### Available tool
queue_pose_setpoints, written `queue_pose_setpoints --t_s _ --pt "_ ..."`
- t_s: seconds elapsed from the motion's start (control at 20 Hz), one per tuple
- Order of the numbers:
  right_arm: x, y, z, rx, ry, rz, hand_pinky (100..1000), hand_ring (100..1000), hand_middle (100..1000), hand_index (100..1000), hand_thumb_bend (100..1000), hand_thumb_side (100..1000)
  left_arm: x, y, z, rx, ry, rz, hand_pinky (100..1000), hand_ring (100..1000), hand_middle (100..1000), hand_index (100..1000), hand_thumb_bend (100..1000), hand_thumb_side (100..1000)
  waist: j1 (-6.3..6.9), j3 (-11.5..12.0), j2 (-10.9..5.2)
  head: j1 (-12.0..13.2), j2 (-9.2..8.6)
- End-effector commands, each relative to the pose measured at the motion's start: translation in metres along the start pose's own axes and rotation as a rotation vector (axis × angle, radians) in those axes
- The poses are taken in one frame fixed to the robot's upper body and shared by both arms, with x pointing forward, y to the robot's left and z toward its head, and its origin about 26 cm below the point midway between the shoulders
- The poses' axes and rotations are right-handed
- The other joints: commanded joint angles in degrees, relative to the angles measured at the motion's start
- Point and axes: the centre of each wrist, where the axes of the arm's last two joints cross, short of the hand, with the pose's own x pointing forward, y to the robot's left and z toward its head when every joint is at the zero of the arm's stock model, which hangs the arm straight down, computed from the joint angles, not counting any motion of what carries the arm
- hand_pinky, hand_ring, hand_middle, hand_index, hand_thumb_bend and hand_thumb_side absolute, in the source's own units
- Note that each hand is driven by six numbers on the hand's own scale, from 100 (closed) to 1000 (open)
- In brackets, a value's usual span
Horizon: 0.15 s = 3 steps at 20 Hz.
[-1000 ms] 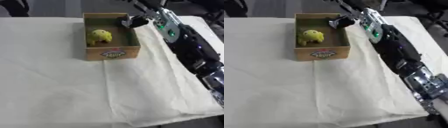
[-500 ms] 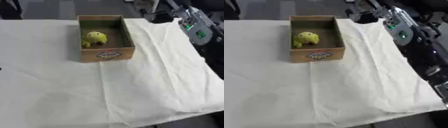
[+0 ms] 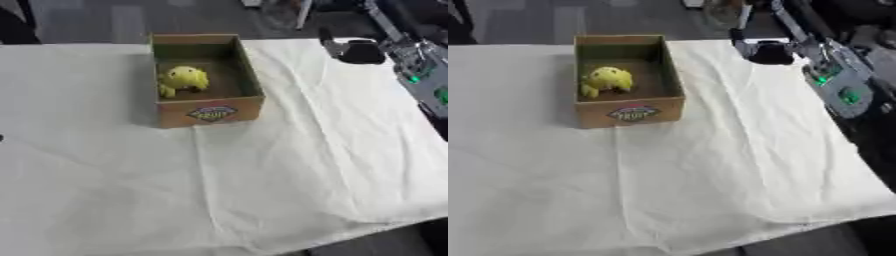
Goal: Pick up objects on the table and place them in the box.
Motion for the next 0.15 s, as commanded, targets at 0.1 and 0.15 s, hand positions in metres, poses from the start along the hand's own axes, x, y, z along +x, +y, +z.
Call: queue_pose_setpoints --t_s 0.1,0.15 --pt "0.0095 -0.0215 0.0067 -0.065 -0.024 0.008 694 774 748 852 147 192 0.0046 0.0074 -0.0007 0.013 -0.012 -0.026 611 797 581 717 324 588 0.07 -0.5 -0.58 0.4 0.33" --pt "0.0119 -0.0210 0.0105 -0.071 -0.024 -0.003 690 772 745 850 135 186 0.0044 0.0078 -0.0003 0.015 -0.011 -0.028 611 798 581 717 323 588 0.08 -0.7 -0.53 0.4 0.34"
